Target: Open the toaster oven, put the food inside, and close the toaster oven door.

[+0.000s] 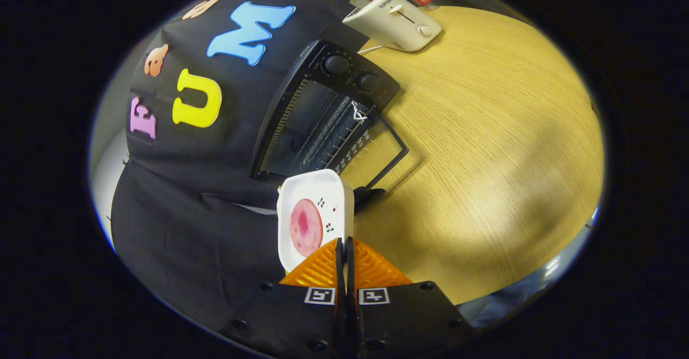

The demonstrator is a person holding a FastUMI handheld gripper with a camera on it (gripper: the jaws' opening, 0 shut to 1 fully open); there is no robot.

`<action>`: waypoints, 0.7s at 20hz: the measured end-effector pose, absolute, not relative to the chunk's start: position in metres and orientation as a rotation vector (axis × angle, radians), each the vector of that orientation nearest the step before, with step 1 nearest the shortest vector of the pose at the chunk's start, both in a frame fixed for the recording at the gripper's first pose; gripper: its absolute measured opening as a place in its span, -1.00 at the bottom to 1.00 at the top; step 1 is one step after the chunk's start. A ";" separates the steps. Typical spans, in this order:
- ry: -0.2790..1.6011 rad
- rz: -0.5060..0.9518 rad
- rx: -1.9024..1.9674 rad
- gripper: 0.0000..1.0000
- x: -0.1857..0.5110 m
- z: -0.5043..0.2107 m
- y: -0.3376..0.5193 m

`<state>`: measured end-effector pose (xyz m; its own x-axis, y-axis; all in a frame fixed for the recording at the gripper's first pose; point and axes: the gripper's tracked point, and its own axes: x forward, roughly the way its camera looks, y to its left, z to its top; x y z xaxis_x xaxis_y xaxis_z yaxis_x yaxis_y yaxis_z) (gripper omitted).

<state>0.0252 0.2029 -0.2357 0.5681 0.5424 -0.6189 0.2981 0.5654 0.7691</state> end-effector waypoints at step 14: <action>0.862 -0.072 1.215 -0.96 0.150 -0.265 0.222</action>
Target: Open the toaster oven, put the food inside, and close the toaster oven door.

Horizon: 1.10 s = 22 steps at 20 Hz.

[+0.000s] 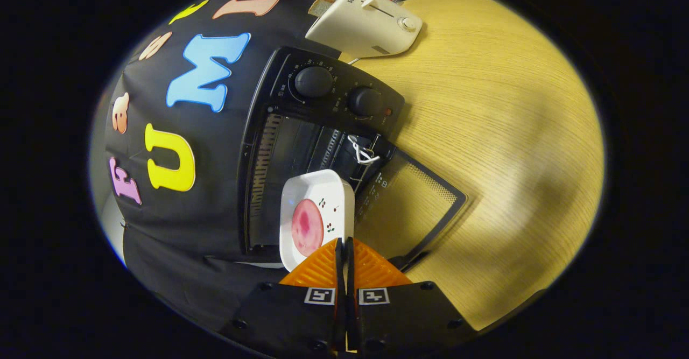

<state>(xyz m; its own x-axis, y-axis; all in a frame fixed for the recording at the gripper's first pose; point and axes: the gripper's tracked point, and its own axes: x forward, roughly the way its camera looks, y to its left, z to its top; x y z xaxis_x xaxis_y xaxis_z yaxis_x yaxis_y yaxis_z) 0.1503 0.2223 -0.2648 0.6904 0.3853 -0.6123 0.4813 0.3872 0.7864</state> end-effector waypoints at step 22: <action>0.556 -0.279 1.318 -0.78 0.258 -0.264 0.227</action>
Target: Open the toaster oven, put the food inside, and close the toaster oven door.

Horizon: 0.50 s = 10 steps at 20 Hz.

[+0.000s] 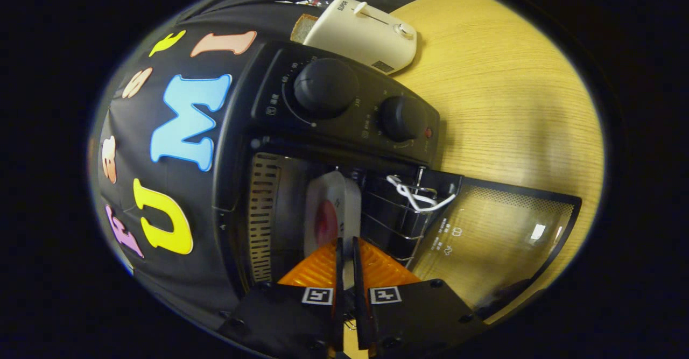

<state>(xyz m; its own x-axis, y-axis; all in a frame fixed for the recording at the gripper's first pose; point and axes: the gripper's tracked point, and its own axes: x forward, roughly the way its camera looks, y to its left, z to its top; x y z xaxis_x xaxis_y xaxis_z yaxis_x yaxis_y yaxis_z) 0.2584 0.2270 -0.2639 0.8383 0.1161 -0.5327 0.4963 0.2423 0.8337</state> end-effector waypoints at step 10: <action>0.589 -0.083 1.078 0.93 0.213 -0.232 0.235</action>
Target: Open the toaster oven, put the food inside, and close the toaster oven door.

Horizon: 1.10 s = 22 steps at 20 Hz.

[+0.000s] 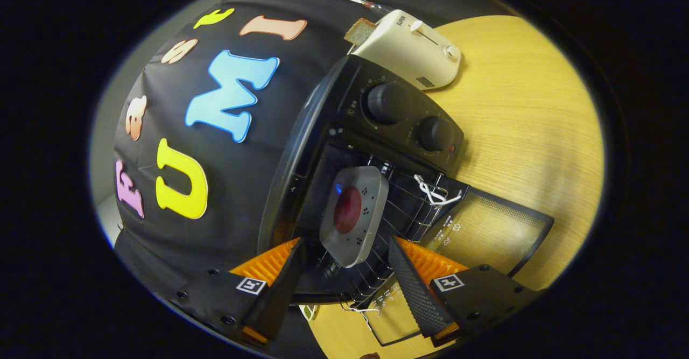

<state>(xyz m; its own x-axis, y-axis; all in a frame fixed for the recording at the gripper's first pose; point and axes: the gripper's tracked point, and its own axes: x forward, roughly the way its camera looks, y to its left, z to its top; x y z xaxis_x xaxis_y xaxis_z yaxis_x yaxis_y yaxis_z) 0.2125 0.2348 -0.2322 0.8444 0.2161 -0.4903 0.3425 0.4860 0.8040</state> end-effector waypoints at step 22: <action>0.820 0.265 0.105 0.97 0.077 -0.295 0.238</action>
